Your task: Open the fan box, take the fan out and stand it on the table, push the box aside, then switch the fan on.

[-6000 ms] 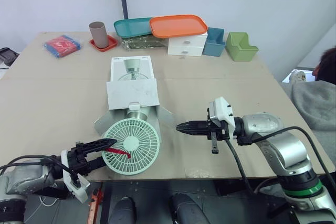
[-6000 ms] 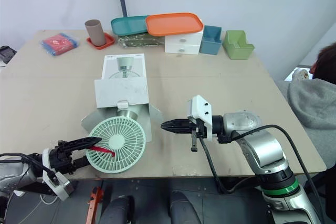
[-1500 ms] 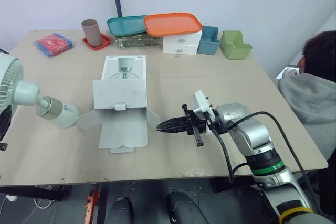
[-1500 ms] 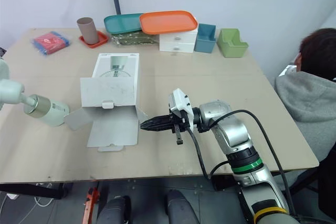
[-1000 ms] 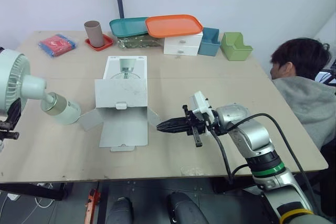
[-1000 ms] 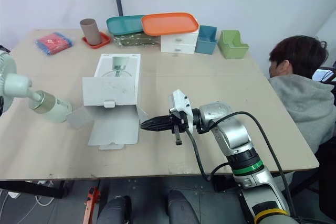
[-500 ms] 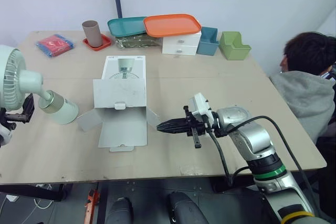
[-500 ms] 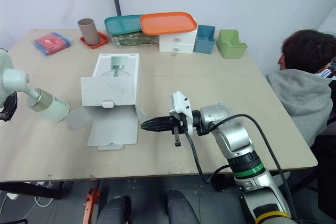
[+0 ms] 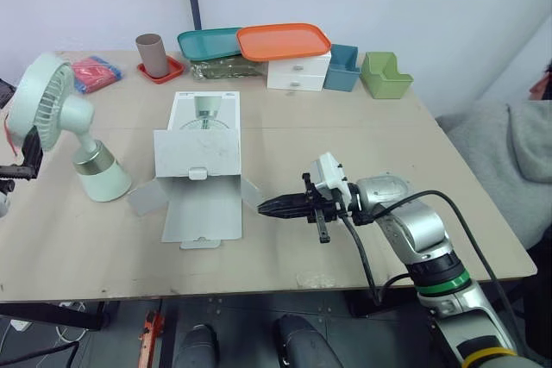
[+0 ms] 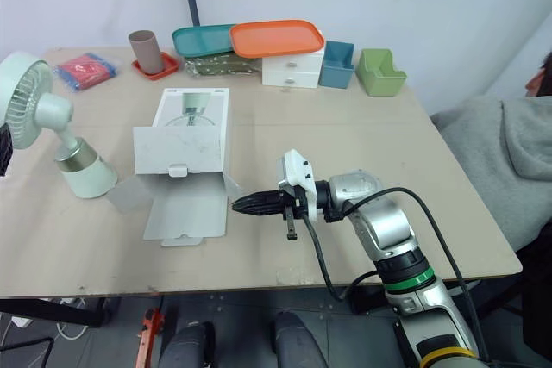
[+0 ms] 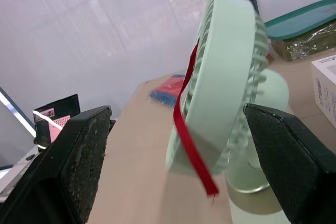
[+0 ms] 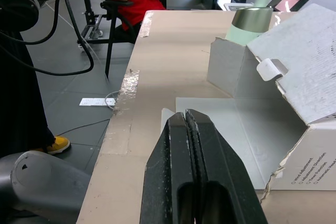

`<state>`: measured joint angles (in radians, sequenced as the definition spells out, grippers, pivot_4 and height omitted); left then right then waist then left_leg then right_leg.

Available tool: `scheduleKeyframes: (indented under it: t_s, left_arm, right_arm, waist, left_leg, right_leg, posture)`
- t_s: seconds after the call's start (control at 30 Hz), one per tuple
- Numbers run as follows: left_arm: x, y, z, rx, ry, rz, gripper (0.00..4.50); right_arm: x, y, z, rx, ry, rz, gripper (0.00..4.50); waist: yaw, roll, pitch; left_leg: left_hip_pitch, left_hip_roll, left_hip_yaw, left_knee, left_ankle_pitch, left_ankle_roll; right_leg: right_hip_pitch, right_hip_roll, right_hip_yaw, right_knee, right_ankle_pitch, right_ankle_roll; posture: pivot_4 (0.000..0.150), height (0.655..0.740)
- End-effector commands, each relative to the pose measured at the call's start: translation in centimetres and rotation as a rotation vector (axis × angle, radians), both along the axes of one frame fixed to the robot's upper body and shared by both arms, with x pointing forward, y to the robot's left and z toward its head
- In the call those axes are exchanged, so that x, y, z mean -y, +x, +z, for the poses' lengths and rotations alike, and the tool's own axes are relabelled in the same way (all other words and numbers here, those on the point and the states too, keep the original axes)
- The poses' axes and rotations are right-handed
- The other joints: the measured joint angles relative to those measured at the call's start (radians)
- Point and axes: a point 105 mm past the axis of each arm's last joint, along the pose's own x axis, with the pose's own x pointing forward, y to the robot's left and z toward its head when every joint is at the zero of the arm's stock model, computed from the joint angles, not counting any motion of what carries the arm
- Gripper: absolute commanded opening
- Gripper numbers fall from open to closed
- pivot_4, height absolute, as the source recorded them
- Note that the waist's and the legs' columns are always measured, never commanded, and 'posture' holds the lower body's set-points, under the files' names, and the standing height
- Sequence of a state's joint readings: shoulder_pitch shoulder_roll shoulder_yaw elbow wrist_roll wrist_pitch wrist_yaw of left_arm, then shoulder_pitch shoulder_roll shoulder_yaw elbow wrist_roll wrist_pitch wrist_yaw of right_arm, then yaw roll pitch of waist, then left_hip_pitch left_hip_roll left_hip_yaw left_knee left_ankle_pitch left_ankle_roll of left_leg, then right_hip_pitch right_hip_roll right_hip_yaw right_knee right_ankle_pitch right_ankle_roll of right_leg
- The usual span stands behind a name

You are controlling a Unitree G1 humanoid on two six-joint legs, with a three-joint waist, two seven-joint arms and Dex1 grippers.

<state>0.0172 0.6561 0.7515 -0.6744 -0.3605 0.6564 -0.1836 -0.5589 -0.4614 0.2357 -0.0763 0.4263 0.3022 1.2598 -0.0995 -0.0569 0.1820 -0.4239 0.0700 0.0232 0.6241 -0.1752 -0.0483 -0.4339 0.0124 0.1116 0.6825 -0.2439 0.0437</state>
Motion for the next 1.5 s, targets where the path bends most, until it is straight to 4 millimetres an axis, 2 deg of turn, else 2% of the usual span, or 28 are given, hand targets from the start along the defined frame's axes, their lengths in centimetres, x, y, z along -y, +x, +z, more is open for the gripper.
scheduleKeyframes:
  t_s: [0.03,0.17,0.27,0.33,0.53,0.67,0.7,0.73,0.83,0.97,1.0,1.07,1.17,1.3,1.47,1.5]
  left_arm:
    - [0.3,-1.0,1.8,0.085,0.048,-0.021,4.29]
    - [2.0,-1.6,2.9,0.15,0.053,-0.156,4.29]
    - [3.3,-1.7,2.4,0.127,0.066,-0.259,4.29]
    - [5.1,-1.9,1.6,0.085,0.074,-0.381,4.29]
    - [8.1,-2.3,-0.6,-0.011,0.061,-0.579,4.29]
    - [12.0,-4.3,-5.1,-0.25,-0.046,-0.849,4.29]
    - [12.6,-4.7,-5.8,-0.286,-0.073,-0.89,4.5]
    - [13.0,-5.2,-6.6,-0.322,-0.096,-0.924,4.5]
    - [13.5,-5.9,-9.0,-0.412,-0.152,-0.969,4.5]
    - [13.0,-5.6,-10.6,-0.429,-0.186,-0.959,4.5]
    - [12.8,-5.6,-10.9,-0.434,-0.186,-0.958,4.5]
    - [12.5,-5.3,-11.3,-0.431,-0.186,-0.952,4.5]
    - [12.7,-5.0,-11.5,-0.422,-0.191,-0.957,4.5]
    - [13.5,-5.6,-12.1,-0.454,-0.222,-0.986,4.5]
    - [13.6,-6.0,-12.4,-0.468,-0.221,-0.992,4.5]
    - [13.4,-5.8,-12.4,-0.463,-0.22,-0.979,4.5]
  right_arm:
    - [-0.1,0.0,1.2,0.054,0.021,-0.002,0.0]
    - [0.0,0.7,1.4,0.061,0.019,-0.038,0.0]
    - [0.2,1.4,1.5,0.072,0.008,-0.08,0.0]
    - [0.3,1.9,1.5,0.078,0.002,-0.116,0.0]
    - [0.6,2.6,1.8,0.087,-0.004,-0.177,0.0]
    - [0.9,2.5,2.5,0.086,0.004,-0.22,0.0]
    - [1.1,2.6,2.6,0.08,0.005,-0.226,0.54]
    - [1.1,2.4,2.8,0.069,0.007,-0.229,0.8]
    - [1.6,2.6,3.1,0.065,-0.01,-0.276,2.27]
    - [1.7,4.1,3.2,0.065,-0.048,-0.422,4.22]
    - [1.5,4.7,2.9,0.039,-0.067,-0.47,4.43]
    - [0.7,5.1,2.2,0.016,-0.095,-0.518,4.43]
    - [-0.6,4.7,1.5,-0.043,-0.106,-0.499,4.43]
    - [-2.4,4.2,0.0,-0.088,-0.151,-0.489,4.43]
    - [-3.5,3.4,1.0,-0.114,-0.108,-0.437,4.43]
    - [-3.9,3.6,0.5,-0.118,-0.124,-0.451,4.43]
  waist:
    - [0.0,0.0,0.0]
    - [0.0,0.0,0.0]
    - [0.0,0.0,0.0]
    - [-0.001,0.0,0.0]
    - [0.0,0.0,0.0]
    - [-0.003,0.0,0.0]
    - [-0.003,0.0,0.0]
    - [-0.003,0.0,0.0]
    - [-0.003,0.001,0.0]
    - [-0.003,0.001,0.0]
    - [-0.003,0.001,0.0]
    - [-0.004,0.001,0.0]
    - [-0.004,0.001,0.0]
    - [-0.004,0.0,0.0]
    - [-0.003,0.001,0.0]
    - [-0.003,0.001,0.0]
  left_leg:
    - [0.0,0.0,0.0,0.0,0.0,0.0]
    - [0.0,0.0,0.0,0.0,0.0,0.0]
    - [0.0,0.0,0.0,0.0,0.0,0.0]
    - [0.0,0.0,0.0,0.0,0.0,0.0]
    - [0.0,0.0,0.0,0.0,0.0,0.0]
    - [0.0,0.0,0.002,0.0,0.0,0.0]
    - [0.0,0.0,0.002,0.0,0.0,0.0]
    - [0.0,0.0,0.002,-0.001,0.0,0.0]
    - [0.0,0.0,0.001,-0.001,0.0,0.0]
    - [0.0,-0.001,0.001,0.001,0.0,0.0]
    - [0.0,-0.001,0.001,0.001,0.0,0.0]
    - [0.0,-0.001,0.001,0.001,0.0,0.0]
    - [0.0,-0.001,0.001,0.0,0.0,0.0]
    - [-0.001,-0.001,0.001,-0.002,0.0,0.001]
    - [-0.002,-0.001,0.001,-0.003,-0.001,0.001]
    - [-0.002,-0.001,0.001,-0.003,-0.001,0.001]
  right_leg:
    - [0.0,0.0,0.0,0.0,0.0,0.0]
    - [0.0,0.0,0.0,0.0,0.0,0.0]
    - [0.0,0.0,0.0,0.0,0.0,0.0]
    - [0.0,0.0,0.0,0.0,0.0,0.0]
    - [0.0,0.0,0.0,0.0,-0.002,-0.004]
    - [-0.001,-0.001,0.002,0.0,-0.003,-0.004]
    - [-0.001,-0.001,0.002,0.0,-0.003,-0.004]
    - [-0.001,-0.001,0.002,0.0,-0.004,-0.005]
    - [-0.001,0.0,0.001,0.0,-0.004,-0.005]
    - [-0.001,-0.001,0.002,0.0,-0.004,-0.006]
    - [-0.001,-0.001,0.002,0.0,-0.004,-0.006]
    - [-0.002,-0.001,0.002,0.0,-0.003,-0.006]
    - [-0.003,0.0,0.003,0.0,-0.003,-0.006]
    - [-0.004,-0.001,0.003,0.0,-0.004,-0.006]
    - [-0.005,-0.001,0.003,0.0,-0.005,-0.006]
    - [-0.005,-0.001,0.003,0.0,-0.005,-0.006]
  posture:
    - [0.15,0.74]
    - [0.15,0.74]
    - [0.15,0.74]
    - [0.15,0.74]
    - [0.15,0.74]
    - [0.15,0.74]
    - [0.15,0.74]
    - [0.15,0.74]
    - [0.15,0.74]
    - [0.15,0.74]
    - [0.15,0.74]
    - [0.15,0.74]
    - [0.15,0.74]
    - [0.15,0.74]
    - [0.15,0.74]
    - [0.15,0.74]
